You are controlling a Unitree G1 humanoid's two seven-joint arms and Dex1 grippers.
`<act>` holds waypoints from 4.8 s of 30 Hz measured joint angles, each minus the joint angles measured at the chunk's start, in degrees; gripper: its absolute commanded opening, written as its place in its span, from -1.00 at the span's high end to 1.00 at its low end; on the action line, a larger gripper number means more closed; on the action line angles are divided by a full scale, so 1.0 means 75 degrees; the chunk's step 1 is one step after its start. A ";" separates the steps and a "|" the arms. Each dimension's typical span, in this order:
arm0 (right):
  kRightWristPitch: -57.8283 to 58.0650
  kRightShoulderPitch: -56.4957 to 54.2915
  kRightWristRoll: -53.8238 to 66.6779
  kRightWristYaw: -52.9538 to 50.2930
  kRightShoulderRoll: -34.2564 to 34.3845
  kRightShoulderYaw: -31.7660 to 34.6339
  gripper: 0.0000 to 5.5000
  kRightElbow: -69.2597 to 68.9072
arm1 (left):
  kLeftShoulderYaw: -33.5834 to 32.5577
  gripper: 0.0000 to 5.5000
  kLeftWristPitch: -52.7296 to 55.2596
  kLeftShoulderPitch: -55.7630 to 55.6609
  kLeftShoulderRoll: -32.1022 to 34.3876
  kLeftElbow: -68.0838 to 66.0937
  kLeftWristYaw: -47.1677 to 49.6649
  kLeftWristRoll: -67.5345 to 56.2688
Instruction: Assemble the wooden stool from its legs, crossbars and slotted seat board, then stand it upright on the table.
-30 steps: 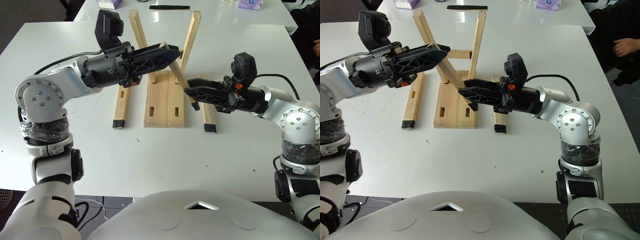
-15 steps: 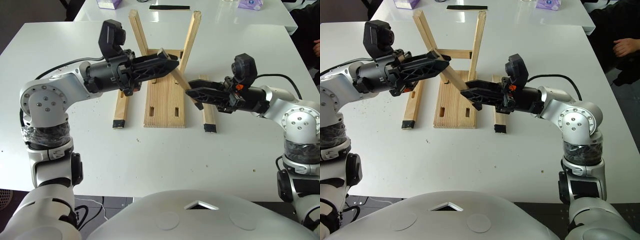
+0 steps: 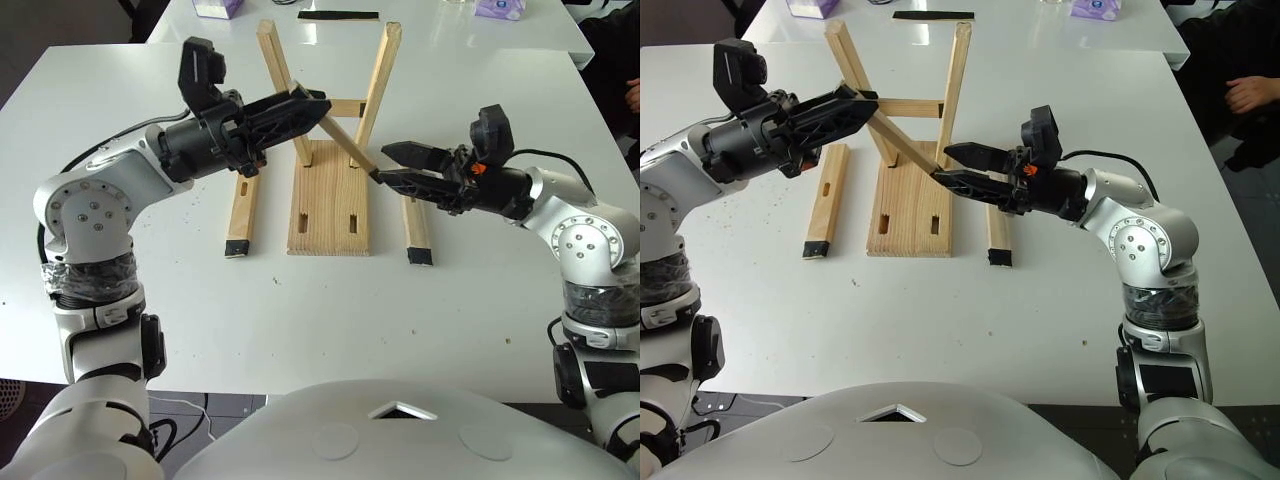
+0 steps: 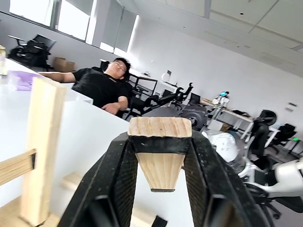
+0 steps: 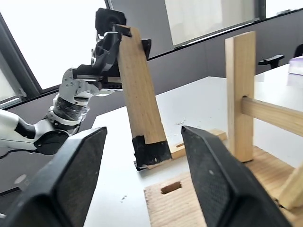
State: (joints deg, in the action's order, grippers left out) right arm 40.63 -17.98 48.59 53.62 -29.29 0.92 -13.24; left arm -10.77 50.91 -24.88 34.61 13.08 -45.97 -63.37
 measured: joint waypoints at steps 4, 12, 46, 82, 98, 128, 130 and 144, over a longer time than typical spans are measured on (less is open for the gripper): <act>-0.0353 0.0103 -0.0442 -0.0488 0.0268 0.0040 -0.05 0.0174 | 0.0407 0.52 -0.1734 0.0426 0.0967 -0.0513 -0.1345 0.2022; -0.1284 0.0579 -0.1463 -0.1348 0.1003 -0.0167 -0.05 0.0330 | 0.0906 0.52 -0.5367 0.0592 0.2528 -0.3899 -0.2388 0.5668; -0.2446 0.0447 -0.2567 -0.1348 0.1774 -0.0560 -0.05 0.1488 | 0.1675 0.52 -0.7029 -0.1001 0.1375 -0.5357 -0.4175 0.6163; -0.2440 0.0805 -0.2600 -0.1568 0.1817 -0.0413 -0.05 0.1420 | 0.1389 0.52 -0.6988 -0.0514 0.1228 -0.5598 -0.4437 0.5983; -0.2350 0.1284 -0.2598 -0.1846 0.2101 -0.0529 -0.05 0.1250 | 0.1860 0.52 -0.6276 -0.0229 0.1360 -0.4954 -0.5470 0.5639; -0.2478 0.0843 -0.2787 -0.2330 0.2543 -0.0465 -0.05 0.1832 | 0.2453 0.22 -0.7526 -0.1350 0.1253 -0.7364 -0.4459 0.6680; -0.2520 0.0840 -0.2823 -0.2376 0.2573 -0.0427 -0.05 0.1851 | 0.2563 0.12 -0.7295 -0.1171 0.1083 -0.7470 -0.4396 0.6851; -0.2663 0.1681 -0.2918 -0.2734 0.2774 -0.0377 -0.05 0.1532 | 0.1041 0.11 -0.6337 0.1617 0.2120 -0.4735 -0.3569 0.6646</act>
State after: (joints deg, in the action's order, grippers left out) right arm 20.66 -5.37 26.71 33.12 -8.48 -1.91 -1.75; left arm -2.97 3.38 -12.75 50.51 -22.44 -72.74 -13.52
